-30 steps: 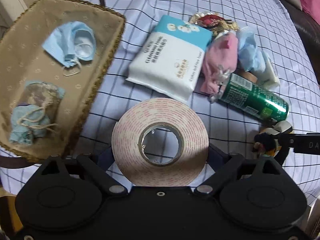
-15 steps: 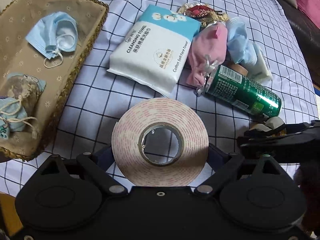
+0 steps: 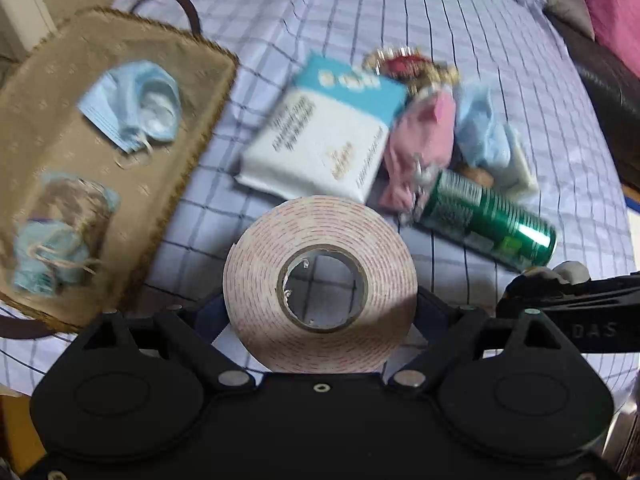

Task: Organize soft objects
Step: 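Drop the tape roll into the basket with the left gripper while the right drops the fabric toy in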

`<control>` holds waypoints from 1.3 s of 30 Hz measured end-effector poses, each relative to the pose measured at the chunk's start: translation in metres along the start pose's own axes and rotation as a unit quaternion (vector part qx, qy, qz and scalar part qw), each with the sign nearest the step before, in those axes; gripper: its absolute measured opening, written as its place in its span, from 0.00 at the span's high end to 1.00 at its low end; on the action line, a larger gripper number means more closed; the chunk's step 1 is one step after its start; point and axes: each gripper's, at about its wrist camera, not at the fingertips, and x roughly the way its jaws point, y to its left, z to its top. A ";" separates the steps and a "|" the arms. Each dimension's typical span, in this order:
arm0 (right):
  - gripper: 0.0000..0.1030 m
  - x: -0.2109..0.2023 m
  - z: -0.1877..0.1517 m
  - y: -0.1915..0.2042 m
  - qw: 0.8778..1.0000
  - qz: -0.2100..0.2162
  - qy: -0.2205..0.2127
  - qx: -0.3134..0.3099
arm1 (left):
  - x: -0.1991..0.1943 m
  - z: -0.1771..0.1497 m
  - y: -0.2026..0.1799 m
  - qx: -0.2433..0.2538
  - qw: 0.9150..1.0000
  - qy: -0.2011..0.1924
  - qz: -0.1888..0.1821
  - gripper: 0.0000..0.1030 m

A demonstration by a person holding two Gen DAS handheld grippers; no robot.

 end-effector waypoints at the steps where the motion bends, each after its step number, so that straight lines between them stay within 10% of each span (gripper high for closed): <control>1: 0.28 -0.009 0.001 0.004 1.000 0.004 -0.013 -0.001 | -0.006 0.004 0.004 -0.003 1.000 -0.006 0.000 0.14; 12: 0.27 -0.074 0.059 0.088 0.992 0.062 -0.104 -0.026 | -0.079 0.053 0.081 -0.067 0.988 -0.093 0.098 0.13; 23: 0.26 -0.091 0.112 0.193 0.982 0.130 -0.125 -0.050 | -0.052 0.053 0.144 -0.124 0.977 -0.055 0.165 0.13; 39: 0.15 -0.052 0.131 0.216 0.976 0.168 -0.134 -0.044 | -0.046 0.058 0.160 -0.133 0.977 -0.072 0.152 0.04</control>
